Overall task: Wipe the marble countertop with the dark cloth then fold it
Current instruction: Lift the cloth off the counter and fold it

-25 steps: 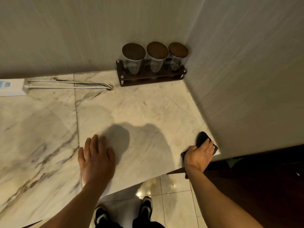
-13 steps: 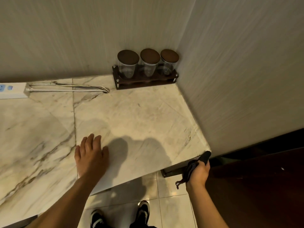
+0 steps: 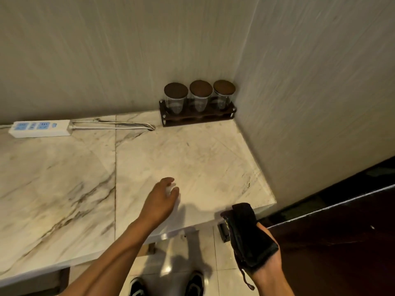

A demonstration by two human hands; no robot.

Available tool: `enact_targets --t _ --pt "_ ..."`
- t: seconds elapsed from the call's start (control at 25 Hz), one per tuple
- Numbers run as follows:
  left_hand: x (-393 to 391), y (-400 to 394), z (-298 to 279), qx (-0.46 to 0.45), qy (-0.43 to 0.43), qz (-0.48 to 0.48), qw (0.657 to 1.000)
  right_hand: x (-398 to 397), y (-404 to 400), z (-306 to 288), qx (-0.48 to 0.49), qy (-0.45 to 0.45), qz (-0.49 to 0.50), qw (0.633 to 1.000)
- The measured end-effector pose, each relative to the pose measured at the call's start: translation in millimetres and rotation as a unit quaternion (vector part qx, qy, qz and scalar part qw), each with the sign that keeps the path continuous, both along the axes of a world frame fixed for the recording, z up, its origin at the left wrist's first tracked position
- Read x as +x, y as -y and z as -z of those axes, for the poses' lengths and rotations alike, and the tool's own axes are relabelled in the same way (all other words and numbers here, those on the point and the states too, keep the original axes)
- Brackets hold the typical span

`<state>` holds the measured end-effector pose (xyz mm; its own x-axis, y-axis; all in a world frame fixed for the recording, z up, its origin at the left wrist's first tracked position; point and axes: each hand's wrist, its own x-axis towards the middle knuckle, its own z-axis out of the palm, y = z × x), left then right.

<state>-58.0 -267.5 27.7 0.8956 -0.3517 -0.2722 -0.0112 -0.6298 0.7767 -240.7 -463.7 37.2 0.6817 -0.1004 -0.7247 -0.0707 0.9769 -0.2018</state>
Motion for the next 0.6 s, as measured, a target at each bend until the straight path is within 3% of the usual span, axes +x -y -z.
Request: enact_targets --t 0.08,0.24,0.4,0.6 --pt "-3 16 -18 -0.038 -0.123 0.027 0.991 3 -4 -7 0.015 0.005 -0.037 0.999" --pt "-5 29 -43 -0.101 -0.317 0.035 0.942 15 -15 -24 0.002 0.010 -0.116 0.993" --pt "0 11 -59 -0.134 -0.373 0.066 0.915 37 -26 -40 -0.003 0.019 -0.189 0.982" --pt "0 -32 -61 -0.192 -0.363 0.028 0.911 64 -47 -43 -0.006 0.031 -0.286 0.958"
